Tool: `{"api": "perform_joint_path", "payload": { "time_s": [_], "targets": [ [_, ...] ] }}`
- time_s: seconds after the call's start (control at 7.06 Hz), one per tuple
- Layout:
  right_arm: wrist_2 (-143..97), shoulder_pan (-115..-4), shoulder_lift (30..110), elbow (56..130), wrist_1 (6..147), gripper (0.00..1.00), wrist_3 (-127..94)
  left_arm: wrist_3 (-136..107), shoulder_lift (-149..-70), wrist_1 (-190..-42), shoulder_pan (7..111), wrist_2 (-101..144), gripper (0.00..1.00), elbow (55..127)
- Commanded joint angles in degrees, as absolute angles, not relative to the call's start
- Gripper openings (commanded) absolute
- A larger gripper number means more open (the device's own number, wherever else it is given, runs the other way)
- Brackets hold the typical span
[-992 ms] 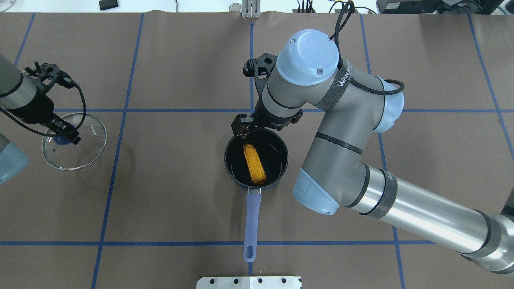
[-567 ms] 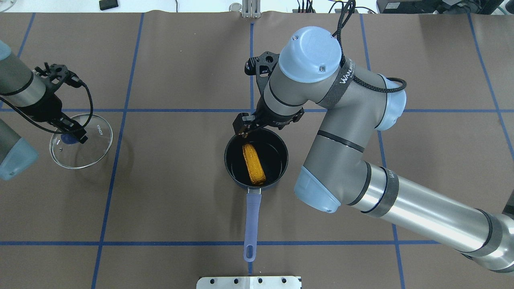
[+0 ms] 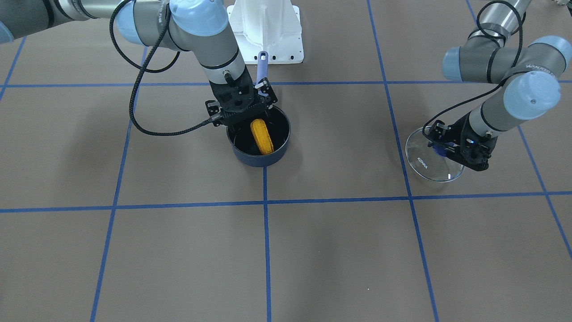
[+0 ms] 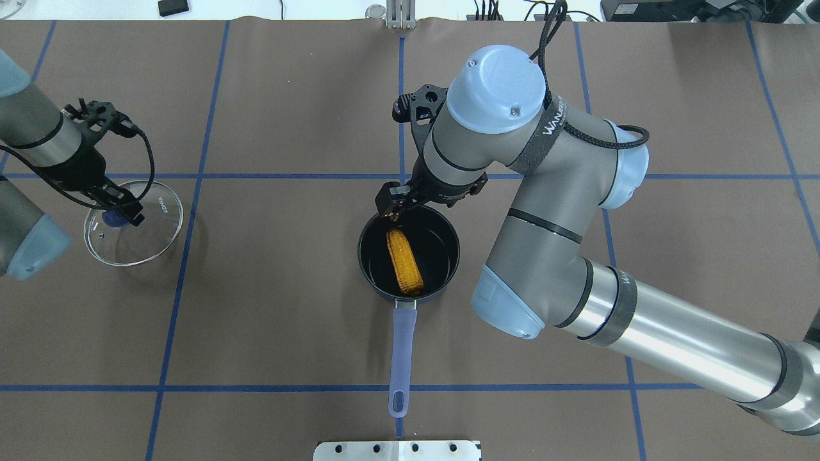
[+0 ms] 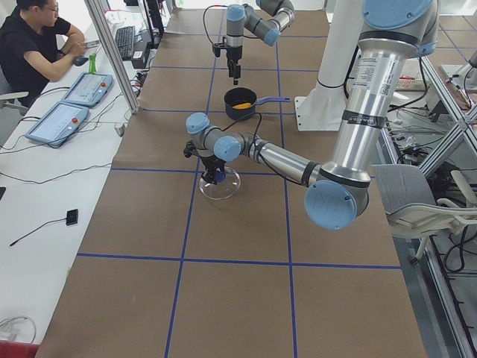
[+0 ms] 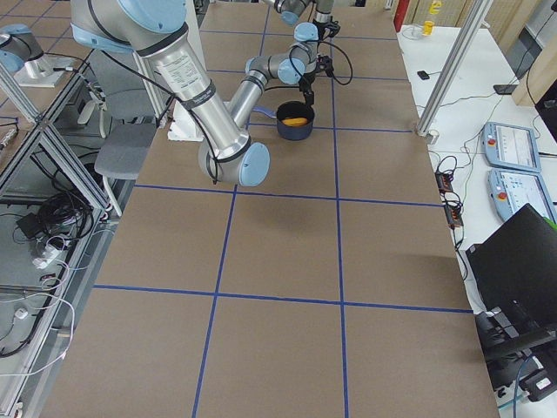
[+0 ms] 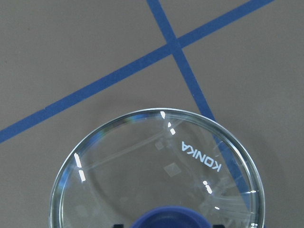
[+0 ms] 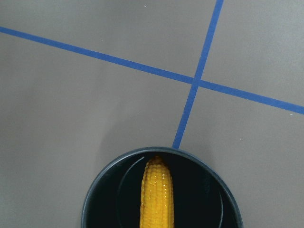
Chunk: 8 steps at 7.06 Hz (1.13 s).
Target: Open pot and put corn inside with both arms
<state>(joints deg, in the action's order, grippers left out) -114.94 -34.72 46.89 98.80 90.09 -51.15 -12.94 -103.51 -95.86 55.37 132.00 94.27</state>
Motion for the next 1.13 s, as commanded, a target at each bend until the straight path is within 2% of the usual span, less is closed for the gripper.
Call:
{"api": "perform_joint_path", "payload": {
  "time_s": [0.0,0.14,0.57,0.99],
  "targets": [
    [-114.9,-34.7,47.0,98.7,90.1,1.00,-50.8,-13.1,-103.4,-99.6,55.4,132.0,0.93,92.5],
    [-114.9,-34.8,47.0,98.7,90.1,1.00,-50.5,-13.4,-103.1,-100.1,55.4,132.0,0.99,92.6],
    [-115.8,-37.1,47.3,98.7,90.1,1.00,-49.6,-13.3,-102.9,-100.1,57.2,131.9,0.99,93.9],
    [-118.5,-40.6,49.6,99.2,90.1,1.00,-48.1,-13.1,-100.4,-98.4,71.7,133.2,0.99,94.3]
  ]
}}
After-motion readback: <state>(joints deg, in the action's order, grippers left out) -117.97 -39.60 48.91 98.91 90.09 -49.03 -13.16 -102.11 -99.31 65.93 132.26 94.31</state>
